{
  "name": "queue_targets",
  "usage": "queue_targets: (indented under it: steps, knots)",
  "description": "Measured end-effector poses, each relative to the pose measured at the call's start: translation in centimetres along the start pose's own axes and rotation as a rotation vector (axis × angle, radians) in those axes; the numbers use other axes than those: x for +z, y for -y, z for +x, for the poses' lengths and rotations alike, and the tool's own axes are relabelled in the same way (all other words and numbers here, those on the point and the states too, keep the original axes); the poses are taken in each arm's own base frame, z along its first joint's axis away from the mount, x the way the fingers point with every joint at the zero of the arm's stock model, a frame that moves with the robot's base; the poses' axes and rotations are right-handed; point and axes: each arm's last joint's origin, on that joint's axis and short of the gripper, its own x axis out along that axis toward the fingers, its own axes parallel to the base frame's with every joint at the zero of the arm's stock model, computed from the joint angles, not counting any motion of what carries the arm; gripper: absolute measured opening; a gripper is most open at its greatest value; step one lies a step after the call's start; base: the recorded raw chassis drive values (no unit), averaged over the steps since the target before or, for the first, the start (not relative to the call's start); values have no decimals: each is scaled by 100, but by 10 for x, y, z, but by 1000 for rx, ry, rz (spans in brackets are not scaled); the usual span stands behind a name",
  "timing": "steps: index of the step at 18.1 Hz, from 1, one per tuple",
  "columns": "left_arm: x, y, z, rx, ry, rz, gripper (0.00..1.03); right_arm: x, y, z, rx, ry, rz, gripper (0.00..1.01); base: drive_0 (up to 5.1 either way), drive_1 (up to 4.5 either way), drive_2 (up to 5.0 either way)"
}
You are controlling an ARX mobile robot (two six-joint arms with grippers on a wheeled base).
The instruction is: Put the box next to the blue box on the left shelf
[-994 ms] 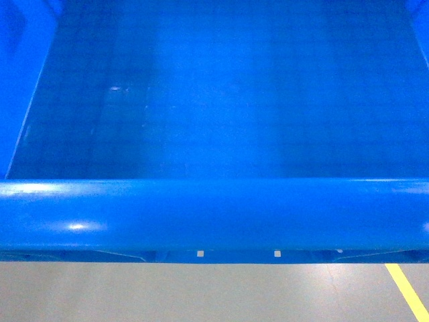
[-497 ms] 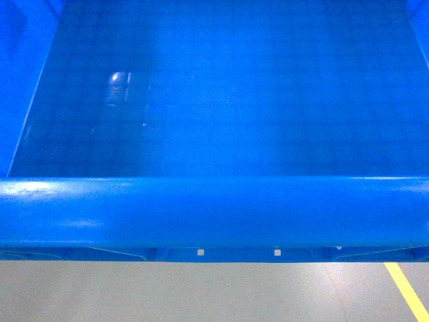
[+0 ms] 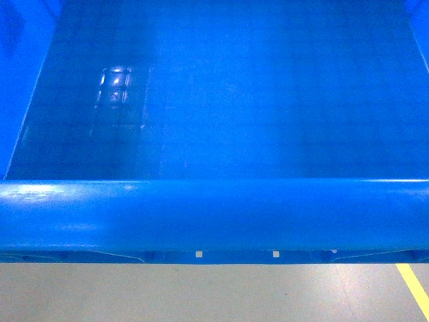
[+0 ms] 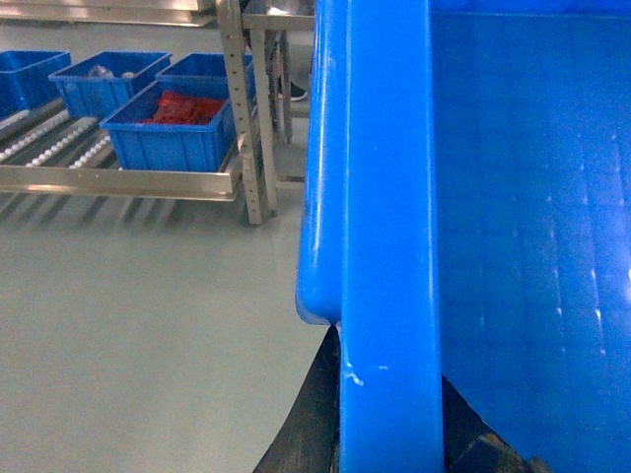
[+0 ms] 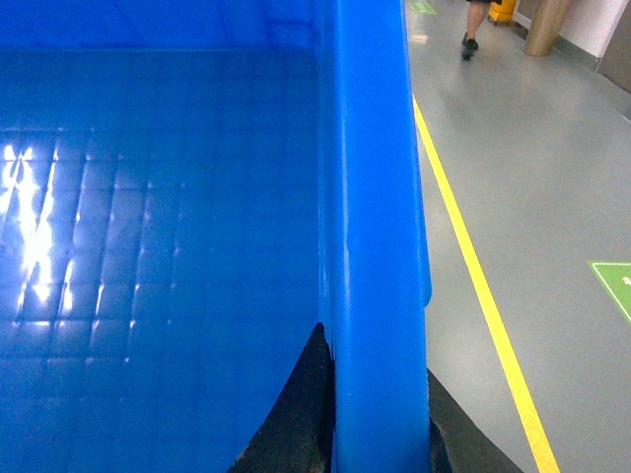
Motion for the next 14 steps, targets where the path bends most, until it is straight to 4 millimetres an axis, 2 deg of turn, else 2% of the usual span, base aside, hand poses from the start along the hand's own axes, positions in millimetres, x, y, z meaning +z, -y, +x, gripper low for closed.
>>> queue_targets:
  steps: [14]
  knots:
    - [0, 0, 0, -2, 1, -1, 7, 0, 0, 0, -3, 0, 0, 10, -5, 394, -404]
